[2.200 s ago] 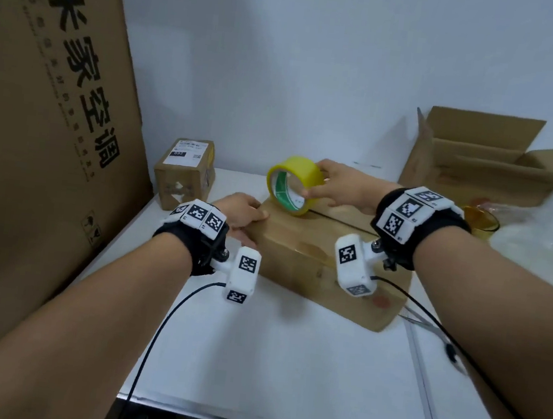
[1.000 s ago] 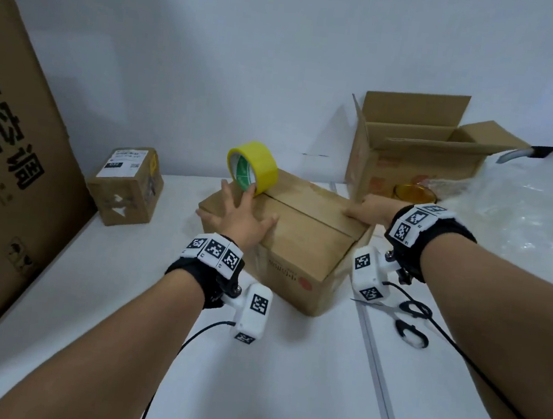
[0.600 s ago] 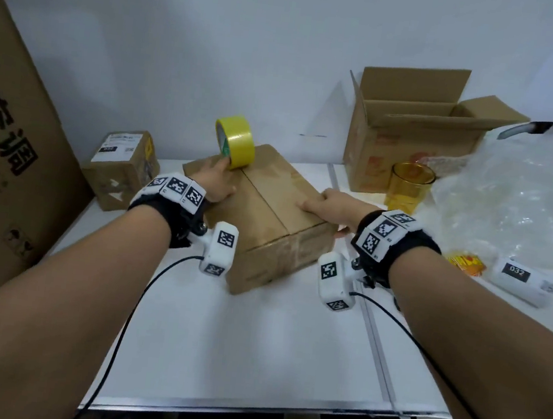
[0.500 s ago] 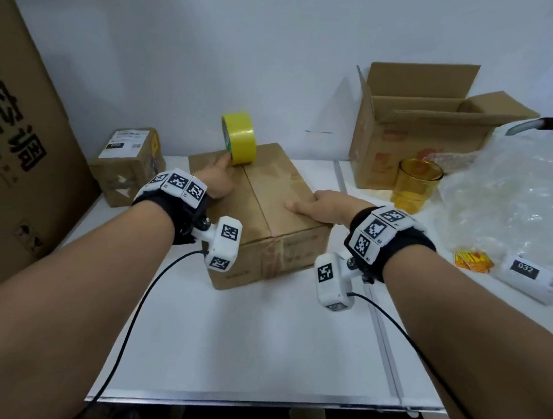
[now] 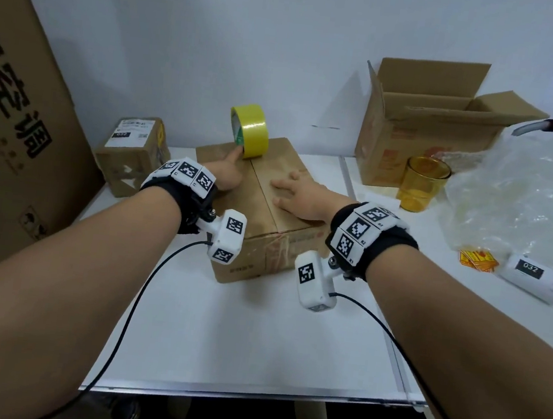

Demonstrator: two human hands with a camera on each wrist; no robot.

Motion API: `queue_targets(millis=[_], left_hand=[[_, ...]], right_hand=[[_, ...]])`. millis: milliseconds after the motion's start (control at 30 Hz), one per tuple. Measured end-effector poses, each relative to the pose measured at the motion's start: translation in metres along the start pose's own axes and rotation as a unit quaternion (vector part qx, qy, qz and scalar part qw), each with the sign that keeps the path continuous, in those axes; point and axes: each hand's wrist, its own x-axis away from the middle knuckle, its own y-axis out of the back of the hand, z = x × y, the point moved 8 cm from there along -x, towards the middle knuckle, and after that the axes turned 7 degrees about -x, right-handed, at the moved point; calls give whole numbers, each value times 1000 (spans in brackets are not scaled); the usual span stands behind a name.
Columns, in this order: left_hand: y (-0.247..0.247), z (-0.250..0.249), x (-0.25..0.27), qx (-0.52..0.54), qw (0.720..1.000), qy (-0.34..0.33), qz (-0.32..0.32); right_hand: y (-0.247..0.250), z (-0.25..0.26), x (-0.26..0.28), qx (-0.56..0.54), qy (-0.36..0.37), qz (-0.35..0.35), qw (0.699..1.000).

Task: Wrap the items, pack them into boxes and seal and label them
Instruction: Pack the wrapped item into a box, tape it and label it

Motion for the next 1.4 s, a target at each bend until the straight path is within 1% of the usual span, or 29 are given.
queue_targets(millis=[67,133,167,200,233,300,333,367,400,467,500,567,600,633,667,700,733,800,900,967,1033,1200,1400], left_hand=[[2,-1,2,16,1000,-3,-7],[4,-1,4,19,1000,-13,-5],[4,-1,4,14,1000,-16,-3],[3,1,4,11,1000,-16,-1],[2,2,5,13,1000,-11,5],[1,0,7,35,999,-18,11],[2,-3,8,49,998,-28,11],[3,-6,10,58,997,-43,10],[4,-9,13,61,996,-57,8],[5,-11,19,50,996,-68,-3],[5,-11,23,21,997,-73,-7],[5,-15,35,-61,994,-85,-21],[5,-21,43,-99,988,-118,-36],[4,-29,53,-105,981,-159,-42],[0,-36,62,-89,975,-201,-32],[-8,-38,69,-77,969,-233,-3],[-19,-38,75,-80,965,-248,35],[-36,-31,82,-130,956,-243,98],[-42,-26,87,-174,948,-237,123],[-41,-31,93,-173,946,-250,115],[-41,-33,94,-173,945,-260,100],[-42,-28,89,-171,950,-253,73],[-42,-32,84,-165,952,-256,16]], right_hand=[[10,1,-5,-34,-2,-4,999],[30,5,-14,-128,-4,-59,990],[40,6,-19,-204,-6,-96,974],[48,8,-25,-287,-8,-121,950],[52,11,-31,-362,-11,-127,923],[52,22,-44,-471,-22,-104,876],[50,26,-50,-503,-27,-94,858],[50,30,-55,-522,-31,-91,848],[49,32,-59,-524,-33,-89,847],[49,34,-63,-494,-29,-89,864],[49,34,-65,-476,-24,-87,875],[48,35,-69,-465,-22,-67,882],[49,34,-71,-459,-21,-59,886],[50,33,-73,-453,-20,-55,890],[51,32,-74,-447,-22,-54,893],[52,30,-74,-443,-23,-54,894],[53,29,-73,-438,-24,-53,897],[54,27,-71,-431,-25,-48,901],[55,25,-69,-422,-15,-34,906],[55,24,-68,-420,-7,-29,907],[53,24,-67,-419,-14,-30,908],[46,27,-73,-421,-20,-22,907],[48,24,-90,-435,-32,-40,899]])
